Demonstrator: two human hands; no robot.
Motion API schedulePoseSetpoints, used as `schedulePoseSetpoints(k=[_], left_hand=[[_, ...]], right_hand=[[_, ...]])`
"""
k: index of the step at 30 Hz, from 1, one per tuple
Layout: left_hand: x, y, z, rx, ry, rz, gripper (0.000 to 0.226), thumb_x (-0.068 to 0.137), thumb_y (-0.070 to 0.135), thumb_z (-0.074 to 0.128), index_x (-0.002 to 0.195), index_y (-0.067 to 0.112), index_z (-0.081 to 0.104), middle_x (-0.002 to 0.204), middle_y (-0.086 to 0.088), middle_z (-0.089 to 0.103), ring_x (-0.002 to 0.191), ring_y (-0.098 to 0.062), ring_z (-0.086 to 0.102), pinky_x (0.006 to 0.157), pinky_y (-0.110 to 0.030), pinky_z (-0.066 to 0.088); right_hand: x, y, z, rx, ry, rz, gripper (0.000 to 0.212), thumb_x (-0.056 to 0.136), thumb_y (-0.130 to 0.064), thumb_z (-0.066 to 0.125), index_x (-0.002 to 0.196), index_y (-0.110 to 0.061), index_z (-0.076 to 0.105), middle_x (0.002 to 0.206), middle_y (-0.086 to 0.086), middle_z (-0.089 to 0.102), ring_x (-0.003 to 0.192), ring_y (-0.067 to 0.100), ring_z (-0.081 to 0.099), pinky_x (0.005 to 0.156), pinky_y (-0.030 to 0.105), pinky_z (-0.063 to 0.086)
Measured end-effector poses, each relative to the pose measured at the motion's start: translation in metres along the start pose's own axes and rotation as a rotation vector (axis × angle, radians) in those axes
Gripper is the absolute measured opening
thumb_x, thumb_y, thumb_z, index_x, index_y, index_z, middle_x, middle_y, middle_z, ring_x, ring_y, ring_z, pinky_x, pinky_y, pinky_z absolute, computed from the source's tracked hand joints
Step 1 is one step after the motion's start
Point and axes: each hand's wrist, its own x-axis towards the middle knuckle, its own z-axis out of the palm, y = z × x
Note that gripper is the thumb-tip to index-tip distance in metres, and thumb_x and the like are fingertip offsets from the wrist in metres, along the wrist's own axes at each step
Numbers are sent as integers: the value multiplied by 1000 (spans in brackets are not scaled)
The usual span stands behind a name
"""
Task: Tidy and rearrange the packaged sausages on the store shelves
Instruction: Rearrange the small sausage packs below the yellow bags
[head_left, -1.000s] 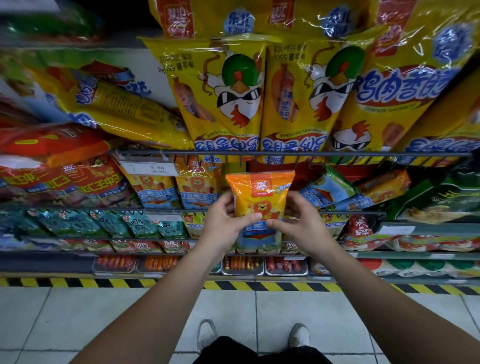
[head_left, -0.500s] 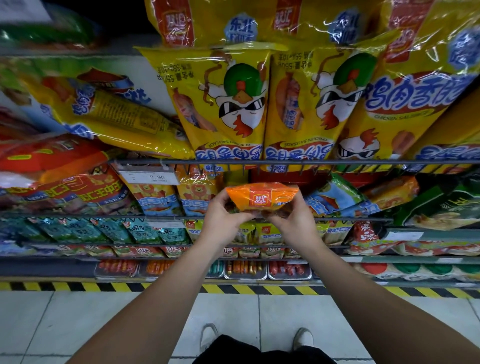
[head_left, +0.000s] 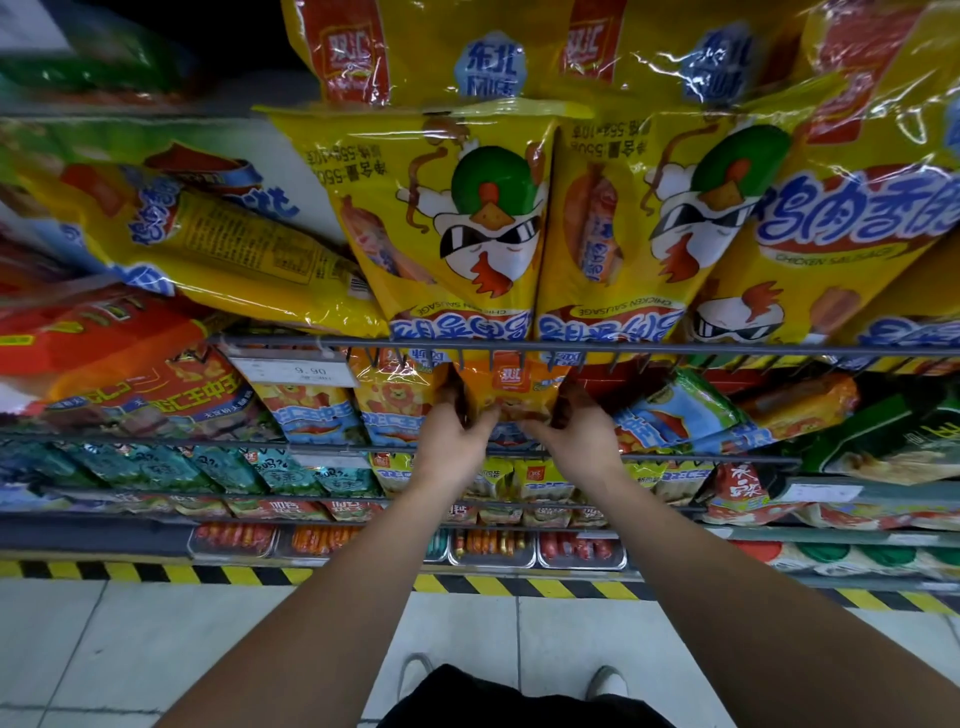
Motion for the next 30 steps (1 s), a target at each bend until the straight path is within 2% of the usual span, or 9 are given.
schedulePoseSetpoints(k=[3, 9, 13, 17, 19, 21, 24, 28, 30], left_hand=[[0, -1, 4, 63, 43, 23, 36, 100, 31, 54, 131, 13, 52, 104, 2, 62, 84, -16, 56, 71, -26, 40], [4, 2, 5, 196, 18, -70, 35, 103, 35, 45, 117, 4, 53, 72, -3, 51, 60, -18, 48, 49, -28, 28], [4, 6, 4, 186, -13, -166, 42, 103, 43, 41, 111, 4, 55, 66, -1, 46, 56, -16, 45, 47, -30, 26], [1, 8, 4, 114, -35, -215, 35, 101, 45, 45, 110, 13, 57, 83, -6, 58, 67, -18, 52, 55, -32, 35], [-4, 5, 4, 103, -27, -192, 38, 99, 45, 48, 114, 11, 59, 87, -5, 57, 68, -18, 52, 57, -31, 36], [-12, 1, 3, 151, -25, -168, 44, 99, 46, 50, 118, 7, 57, 85, -6, 54, 73, -21, 54, 57, -30, 36], [-26, -3, 2, 201, -38, -145, 45, 99, 42, 53, 123, 4, 51, 84, -7, 55, 76, -23, 57, 60, -31, 38], [-40, -3, 6, 175, -81, -126, 54, 97, 37, 57, 142, 12, 41, 130, -5, 56, 117, -23, 56, 100, -39, 46], [-47, -1, 13, 156, -105, -102, 51, 97, 34, 58, 141, 13, 43, 136, -6, 53, 123, -23, 53, 107, -42, 43]], right_hand=[[6, 2, 6, -22, 2, 21, 50, 83, -33, 77, 124, -10, 60, 108, 5, 71, 96, 25, 67, 71, 24, 46], [7, -5, 8, -108, 14, 78, 44, 86, -38, 73, 116, -9, 61, 97, 6, 68, 87, 26, 64, 64, 24, 38], [5, -9, 8, -195, -28, 209, 37, 87, -48, 68, 73, -17, 55, 64, -4, 53, 59, 15, 52, 44, 21, 31], [-6, -2, 1, -218, -18, 166, 44, 89, -42, 68, 61, -15, 47, 56, 0, 50, 49, 15, 49, 45, 25, 33], [-16, 2, -4, -191, 1, 85, 28, 89, -37, 69, 81, -12, 61, 71, 2, 64, 64, 19, 62, 57, 30, 48], [-29, 5, -12, -162, 38, 19, 29, 90, -34, 68, 107, -11, 64, 90, 2, 71, 81, 19, 67, 71, 35, 56], [-48, 11, -34, -161, 151, -81, 26, 92, -31, 65, 113, -15, 62, 97, -3, 69, 87, 14, 65, 72, 35, 56], [-57, 22, -75, -240, 443, -183, 23, 90, -22, 66, 111, -12, 61, 104, 1, 61, 98, 17, 57, 74, 29, 45], [-54, 31, -94, -337, 559, -169, 27, 86, -21, 68, 108, -7, 59, 102, 8, 57, 99, 26, 53, 76, 36, 45]])
